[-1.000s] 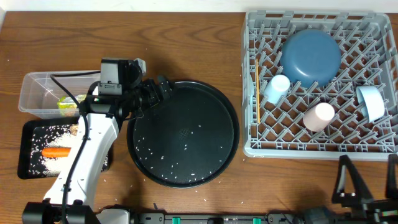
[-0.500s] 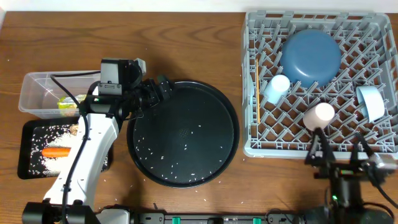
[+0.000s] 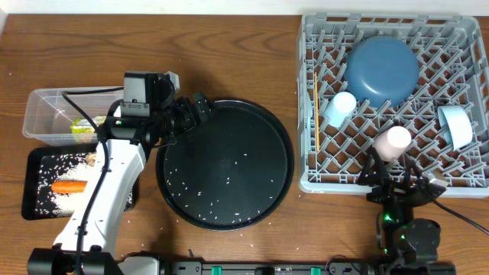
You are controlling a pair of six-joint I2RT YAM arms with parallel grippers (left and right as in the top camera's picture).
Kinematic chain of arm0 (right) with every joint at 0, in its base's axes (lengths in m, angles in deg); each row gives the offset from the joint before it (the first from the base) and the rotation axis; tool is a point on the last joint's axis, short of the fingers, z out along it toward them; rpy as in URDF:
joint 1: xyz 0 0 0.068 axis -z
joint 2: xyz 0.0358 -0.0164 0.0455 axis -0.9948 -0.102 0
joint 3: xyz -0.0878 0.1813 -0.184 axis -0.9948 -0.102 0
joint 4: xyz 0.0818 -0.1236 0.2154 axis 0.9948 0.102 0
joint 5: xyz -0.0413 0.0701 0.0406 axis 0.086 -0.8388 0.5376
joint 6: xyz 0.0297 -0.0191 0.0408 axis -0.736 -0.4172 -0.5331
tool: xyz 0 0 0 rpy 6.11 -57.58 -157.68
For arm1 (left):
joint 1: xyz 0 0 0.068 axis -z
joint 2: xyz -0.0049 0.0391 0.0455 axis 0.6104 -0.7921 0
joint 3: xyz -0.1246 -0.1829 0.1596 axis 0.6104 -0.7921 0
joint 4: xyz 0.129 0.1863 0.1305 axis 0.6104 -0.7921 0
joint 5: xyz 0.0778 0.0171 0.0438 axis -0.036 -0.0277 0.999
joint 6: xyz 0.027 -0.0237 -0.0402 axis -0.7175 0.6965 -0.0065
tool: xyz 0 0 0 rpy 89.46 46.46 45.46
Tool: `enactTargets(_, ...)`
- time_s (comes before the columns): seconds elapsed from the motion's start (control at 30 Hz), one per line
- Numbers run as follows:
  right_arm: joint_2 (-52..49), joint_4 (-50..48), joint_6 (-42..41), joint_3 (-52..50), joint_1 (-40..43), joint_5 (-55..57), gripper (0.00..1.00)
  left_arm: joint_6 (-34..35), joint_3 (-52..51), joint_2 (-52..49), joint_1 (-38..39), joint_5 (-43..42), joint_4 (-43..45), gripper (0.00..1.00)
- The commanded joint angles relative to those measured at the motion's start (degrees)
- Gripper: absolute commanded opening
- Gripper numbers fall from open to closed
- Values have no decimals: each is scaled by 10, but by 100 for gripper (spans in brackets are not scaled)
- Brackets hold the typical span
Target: Sort waste into correct bins and load items into the dishwasher rack
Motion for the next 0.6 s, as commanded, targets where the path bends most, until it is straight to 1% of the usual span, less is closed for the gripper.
enactTargets(0.0,4,-20,-15,-32,8,-3,99,-7,0,0,-3,7,0,98)
enactTargets(0.1,4,-49,16,-49,8,-22,99,-7,0,0,-3,7,0,98)
enactTargets(0.2,4,-49,44,-49,8,-29,99,-7,0,0,-3,7,0,98)
enactTargets(0.43,4,-50,53,-49,9,-26,99,-7,0,0,-3,7,0,98)
enactTargets(0.5,4,-51,79,-49,12,-27,99,-7,0,0,-3,7,0,98)
enactTargets(0.57,4,-49,138,-49,14,-40,99,-7,0,0,-3,7,0,98)
